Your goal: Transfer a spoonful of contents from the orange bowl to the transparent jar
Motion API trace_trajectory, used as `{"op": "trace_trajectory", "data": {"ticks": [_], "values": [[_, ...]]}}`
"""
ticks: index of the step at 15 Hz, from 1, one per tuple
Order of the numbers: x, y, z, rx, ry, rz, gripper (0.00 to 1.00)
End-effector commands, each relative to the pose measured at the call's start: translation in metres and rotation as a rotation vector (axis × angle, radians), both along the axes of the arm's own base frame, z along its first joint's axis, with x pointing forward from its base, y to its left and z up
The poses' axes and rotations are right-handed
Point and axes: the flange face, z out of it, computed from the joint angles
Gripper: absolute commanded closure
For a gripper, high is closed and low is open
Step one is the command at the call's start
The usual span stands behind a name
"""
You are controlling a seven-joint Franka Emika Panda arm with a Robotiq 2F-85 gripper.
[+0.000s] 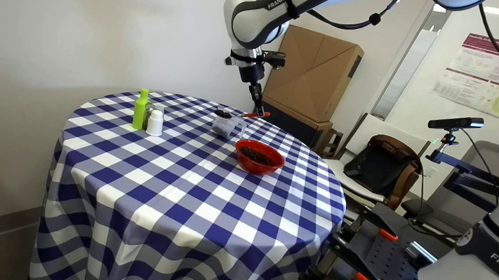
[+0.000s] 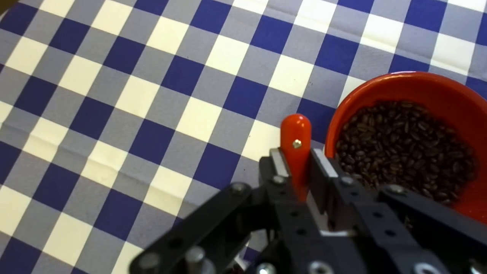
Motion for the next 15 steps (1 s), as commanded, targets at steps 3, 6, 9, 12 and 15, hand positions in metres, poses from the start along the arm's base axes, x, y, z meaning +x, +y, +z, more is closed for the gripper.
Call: {"op": "trace_trajectory", "data": {"ticks": [3,6,9,12,15], "values": [[0.006,0.020,0.006,0.004,0.006,0.008,0.95],[0.005,0.028,0.006,0.006,0.007,0.021,0.95],[0.006,0.032,0.009,0.008,0.004,0.025,0.95],[0.007,0.029,0.012,0.008,-0.002,0.021,0.95],[0.010,0.022,0.016,0.003,-0.012,0.010,0.95]]}}
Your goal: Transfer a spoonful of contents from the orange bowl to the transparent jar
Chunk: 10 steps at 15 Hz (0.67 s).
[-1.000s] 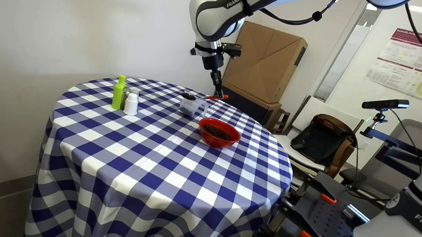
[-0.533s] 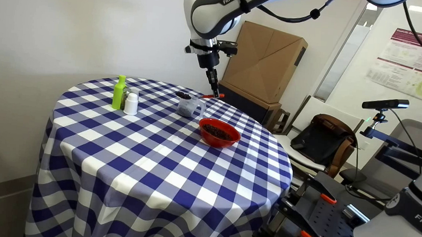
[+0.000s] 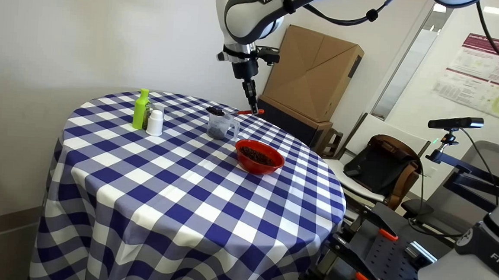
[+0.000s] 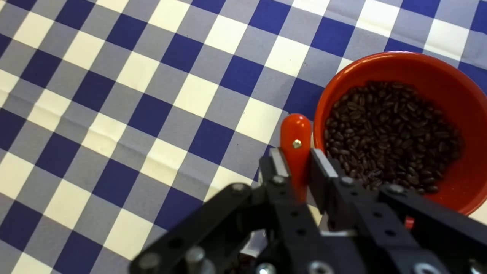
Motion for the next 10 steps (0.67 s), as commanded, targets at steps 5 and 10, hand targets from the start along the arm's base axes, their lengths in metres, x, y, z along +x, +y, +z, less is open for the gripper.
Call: {"op": "trace_trajectory", "data": {"ticks": [5,10], "values": [[0.009,-0.025,0.011,-0.025,-0.010,-0.053,0.95],[0.009,-0.029,0.006,-0.058,-0.021,-0.053,0.95]]}}
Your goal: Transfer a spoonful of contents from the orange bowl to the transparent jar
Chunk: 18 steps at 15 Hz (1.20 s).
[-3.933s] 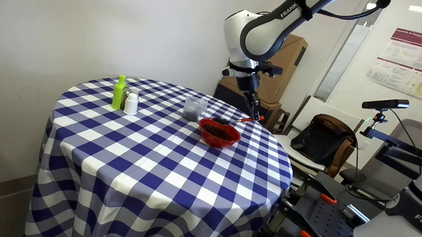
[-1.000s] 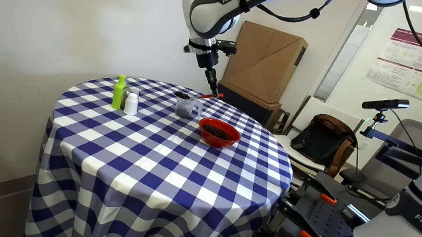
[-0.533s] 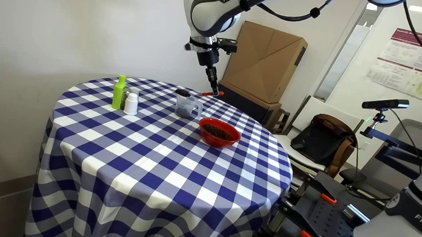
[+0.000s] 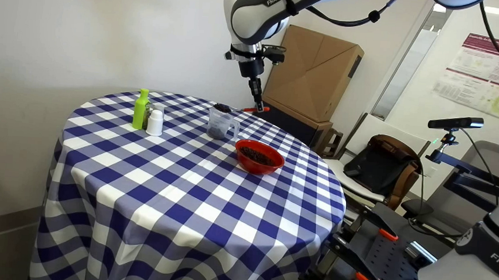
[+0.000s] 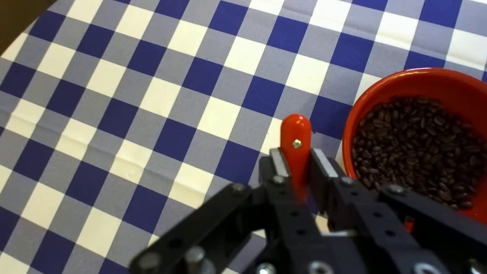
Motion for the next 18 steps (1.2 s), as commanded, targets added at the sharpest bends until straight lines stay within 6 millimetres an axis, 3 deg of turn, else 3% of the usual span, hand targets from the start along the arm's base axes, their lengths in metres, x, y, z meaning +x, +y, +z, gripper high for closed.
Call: {"op": "trace_trajectory", "data": {"ticks": [1,8,18], "values": [[0.005,0.004,-0.002,-0.035,-0.001,-0.006,0.95],[0.008,0.021,-0.010,-0.133,-0.059,0.043,0.95],[0.008,0.026,-0.009,-0.245,-0.163,0.087,0.95]]}}
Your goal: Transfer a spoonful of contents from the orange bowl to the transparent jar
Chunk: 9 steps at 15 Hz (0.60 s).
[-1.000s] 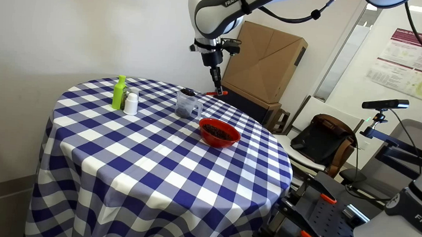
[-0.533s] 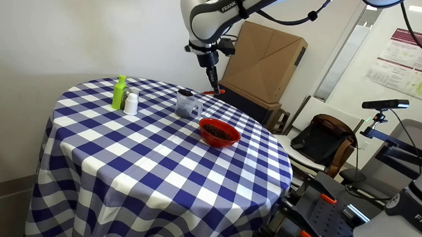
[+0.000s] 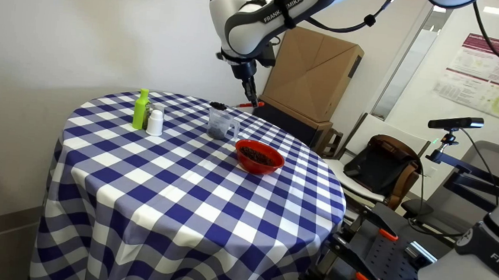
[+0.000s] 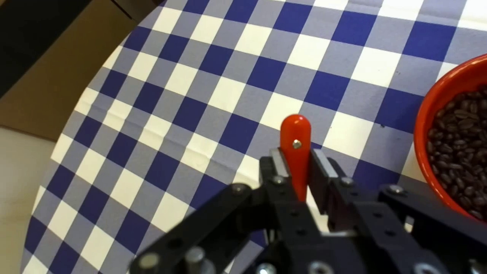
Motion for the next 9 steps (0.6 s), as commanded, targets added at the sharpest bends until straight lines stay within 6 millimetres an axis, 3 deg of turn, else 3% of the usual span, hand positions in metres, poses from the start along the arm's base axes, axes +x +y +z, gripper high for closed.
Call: {"op": "trace_trajectory", "data": {"ticks": [1,9], "values": [[-0.004,0.005,0.001,-0.044,-0.042,0.025,0.95],[-0.015,0.017,-0.002,-0.102,-0.094,0.092,0.95]]}}
